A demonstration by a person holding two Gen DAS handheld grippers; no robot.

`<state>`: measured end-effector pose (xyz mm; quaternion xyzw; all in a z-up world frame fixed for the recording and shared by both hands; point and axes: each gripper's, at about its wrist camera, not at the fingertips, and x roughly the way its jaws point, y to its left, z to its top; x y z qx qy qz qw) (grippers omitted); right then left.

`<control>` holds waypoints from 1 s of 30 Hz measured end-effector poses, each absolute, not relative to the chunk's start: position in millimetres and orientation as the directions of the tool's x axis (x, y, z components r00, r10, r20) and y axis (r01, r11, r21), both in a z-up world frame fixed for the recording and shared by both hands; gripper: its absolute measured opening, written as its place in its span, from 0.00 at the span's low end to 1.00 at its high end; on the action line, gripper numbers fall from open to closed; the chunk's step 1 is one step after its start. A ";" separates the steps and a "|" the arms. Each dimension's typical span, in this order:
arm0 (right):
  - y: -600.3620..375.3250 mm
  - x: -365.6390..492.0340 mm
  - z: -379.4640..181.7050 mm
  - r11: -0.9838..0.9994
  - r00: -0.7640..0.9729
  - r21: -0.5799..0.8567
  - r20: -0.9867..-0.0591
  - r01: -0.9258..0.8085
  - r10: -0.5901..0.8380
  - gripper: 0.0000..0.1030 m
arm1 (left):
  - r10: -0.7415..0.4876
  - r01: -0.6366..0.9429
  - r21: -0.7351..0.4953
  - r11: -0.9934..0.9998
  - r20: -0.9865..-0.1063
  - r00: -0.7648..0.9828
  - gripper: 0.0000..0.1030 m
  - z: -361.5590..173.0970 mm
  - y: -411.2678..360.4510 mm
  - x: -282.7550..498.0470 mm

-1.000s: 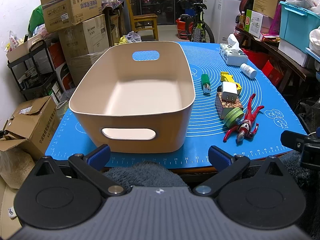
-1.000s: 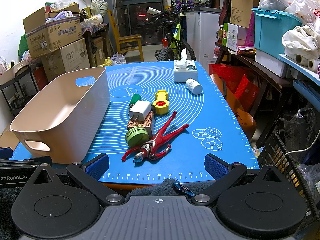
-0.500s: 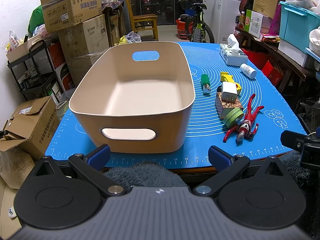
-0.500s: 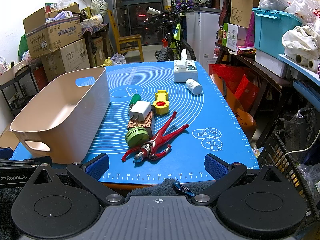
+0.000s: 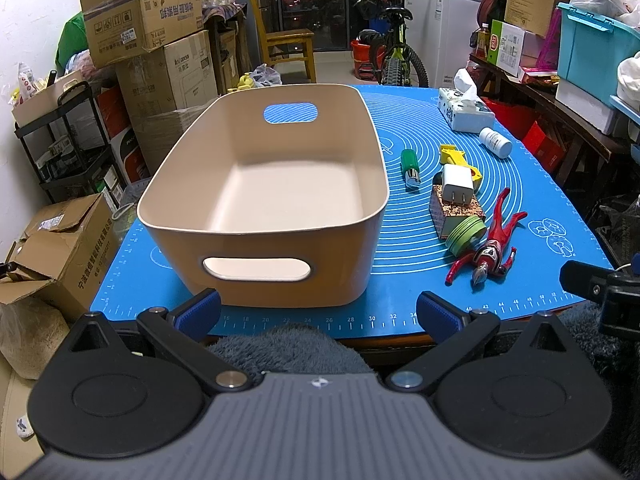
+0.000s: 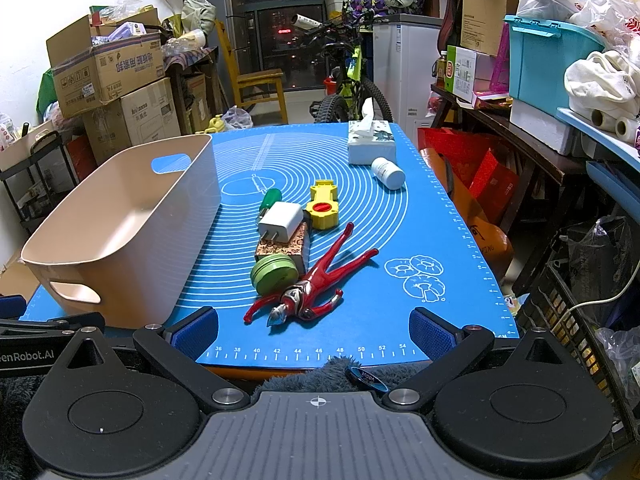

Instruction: Organize rigid objects

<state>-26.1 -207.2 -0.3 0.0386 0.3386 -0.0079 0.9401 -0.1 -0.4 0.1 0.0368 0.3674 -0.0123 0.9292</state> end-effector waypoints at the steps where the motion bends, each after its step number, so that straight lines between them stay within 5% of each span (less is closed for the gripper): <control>1: -206.9 -26.2 -0.1 0.997 0.771 0.066 -0.637 0.040 0.011 0.98 | 0.004 0.050 0.059 0.997 -0.684 0.730 1.00 0.0 -0.5 0.0; 30: -210.0 -31.2 19.6 0.996 0.819 0.086 -0.572 0.014 0.038 0.98 | -0.019 0.066 0.048 0.997 -0.648 0.761 1.00 16.3 0.5 -4.7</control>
